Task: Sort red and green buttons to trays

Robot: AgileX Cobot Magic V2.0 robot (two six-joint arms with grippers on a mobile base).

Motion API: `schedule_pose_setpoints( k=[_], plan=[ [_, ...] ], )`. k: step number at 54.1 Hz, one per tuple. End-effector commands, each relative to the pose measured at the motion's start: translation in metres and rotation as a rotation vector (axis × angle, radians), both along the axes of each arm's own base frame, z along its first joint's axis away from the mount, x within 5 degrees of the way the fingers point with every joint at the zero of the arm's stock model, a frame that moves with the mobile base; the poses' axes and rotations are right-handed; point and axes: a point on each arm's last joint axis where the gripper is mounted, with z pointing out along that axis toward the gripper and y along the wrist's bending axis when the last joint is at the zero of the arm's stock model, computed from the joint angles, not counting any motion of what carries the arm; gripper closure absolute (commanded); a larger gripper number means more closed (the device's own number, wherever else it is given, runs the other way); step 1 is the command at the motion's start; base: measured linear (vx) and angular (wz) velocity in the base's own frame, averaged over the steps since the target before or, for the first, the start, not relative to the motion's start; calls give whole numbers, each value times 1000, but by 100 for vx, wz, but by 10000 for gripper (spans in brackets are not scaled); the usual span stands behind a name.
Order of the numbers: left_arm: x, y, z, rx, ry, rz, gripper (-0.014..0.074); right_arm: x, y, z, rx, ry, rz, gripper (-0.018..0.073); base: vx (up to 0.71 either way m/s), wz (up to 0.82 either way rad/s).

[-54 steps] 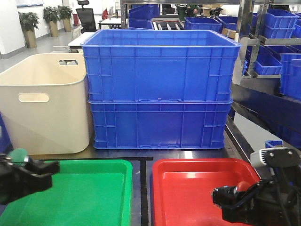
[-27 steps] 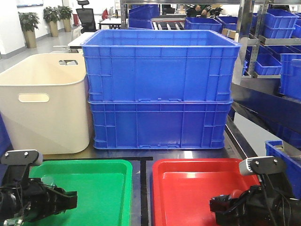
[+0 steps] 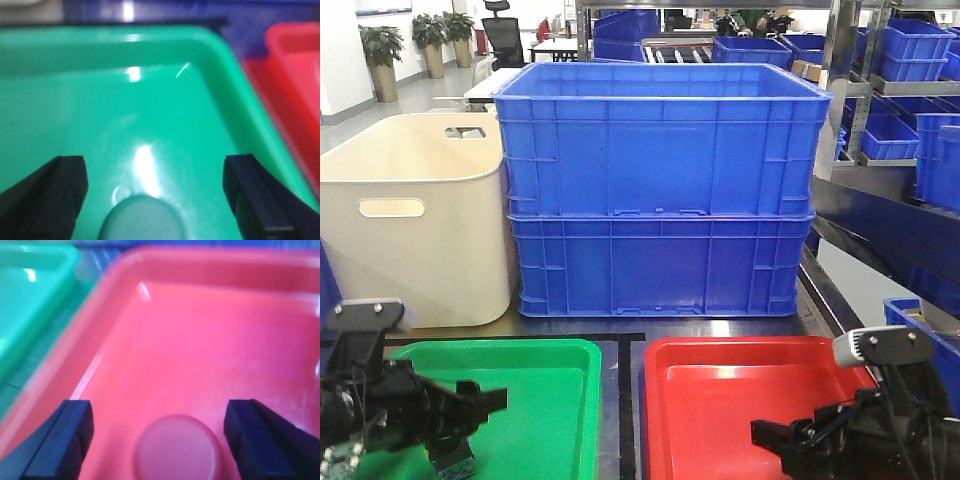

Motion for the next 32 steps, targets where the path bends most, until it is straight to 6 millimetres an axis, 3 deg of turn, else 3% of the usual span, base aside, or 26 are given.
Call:
schedule_pose_setpoints(
  k=[1, 9, 18, 26, 32],
  plan=[
    [-6, 1, 49, -52, -155, 15, -78, -9, 0, 34, 35, -120, 2, -23, 0, 0],
    [-33, 8, 95, -65, -320, 2, -31, -38, -6, 73, 42, -289, -12, -8, 0, 0],
    [-91, 15, 136, 12, -489, -120, 57, -88, -14, 112, 55, -498, -23, -7, 0, 0],
    [-139, 20, 154, -27, -545, -183, 120, -123, -19, 104, 59, -547, -16, -7, 0, 0],
    [-163, 27, 150, -64, -575, -158, 128, -138, -21, 90, 75, -544, -24, -7, 0, 0]
  ],
)
